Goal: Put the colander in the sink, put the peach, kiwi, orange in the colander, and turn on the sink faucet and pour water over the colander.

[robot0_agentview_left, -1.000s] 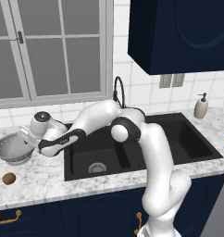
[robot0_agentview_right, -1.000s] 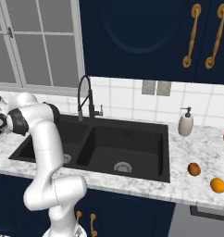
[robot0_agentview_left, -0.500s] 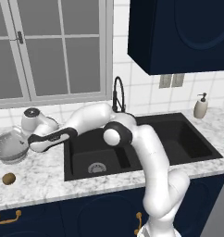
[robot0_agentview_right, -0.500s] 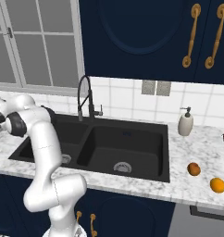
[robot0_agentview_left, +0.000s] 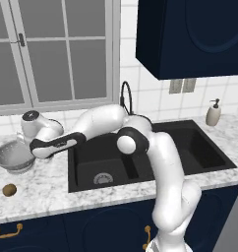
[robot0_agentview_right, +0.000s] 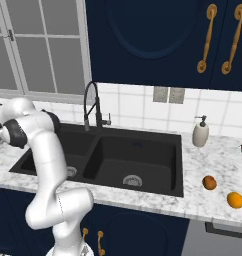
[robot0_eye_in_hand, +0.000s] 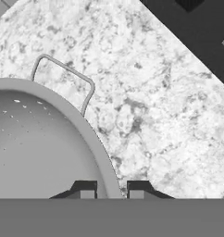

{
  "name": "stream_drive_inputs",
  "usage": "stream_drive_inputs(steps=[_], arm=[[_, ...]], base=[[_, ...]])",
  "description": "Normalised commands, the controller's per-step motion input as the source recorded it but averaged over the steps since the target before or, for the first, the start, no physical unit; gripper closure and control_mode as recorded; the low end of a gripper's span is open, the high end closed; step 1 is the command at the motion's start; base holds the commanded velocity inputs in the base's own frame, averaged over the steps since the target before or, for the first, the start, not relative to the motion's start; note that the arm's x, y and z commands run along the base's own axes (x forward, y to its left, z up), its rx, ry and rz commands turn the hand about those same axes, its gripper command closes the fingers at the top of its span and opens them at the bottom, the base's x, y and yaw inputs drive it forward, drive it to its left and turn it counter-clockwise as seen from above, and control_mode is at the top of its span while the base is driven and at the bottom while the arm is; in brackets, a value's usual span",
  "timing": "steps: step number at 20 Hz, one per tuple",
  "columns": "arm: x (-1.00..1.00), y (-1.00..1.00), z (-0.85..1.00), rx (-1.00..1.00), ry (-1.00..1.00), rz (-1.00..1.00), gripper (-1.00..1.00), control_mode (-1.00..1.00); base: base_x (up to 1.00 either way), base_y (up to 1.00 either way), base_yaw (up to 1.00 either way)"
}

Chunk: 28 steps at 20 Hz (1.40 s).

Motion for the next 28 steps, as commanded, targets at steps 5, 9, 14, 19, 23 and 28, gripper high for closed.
stream_drive_inputs(steps=[5, 9, 14, 19, 23, 28], arm=[[-0.38, -0.67, 0.10, 0.11, -0.14, -0.22, 1.00, -1.00], [-0.28, -0.65, 0.26, 0.19, -0.19, -0.25, 1.00, -1.00], [-0.38, -0.65, 0.45, 0.23, -0.04, -0.25, 1.00, -1.00], [-0.49, -0.57, 0.40, 0.21, 0.05, -0.30, 1.00, -1.00], [-0.54, -0.45, 0.24, 0.09, 0.10, -0.32, 1.00, -1.00], [-0.33, -0.52, 0.30, 0.00, 0.20, -0.25, 1.00, -1.00]], base=[[0.00, 0.00, 0.00], [0.00, 0.00, 0.00], [0.00, 0.00, 0.00], [0.00, 0.00, 0.00], [0.00, 0.00, 0.00], [0.00, 0.00, 0.00]])
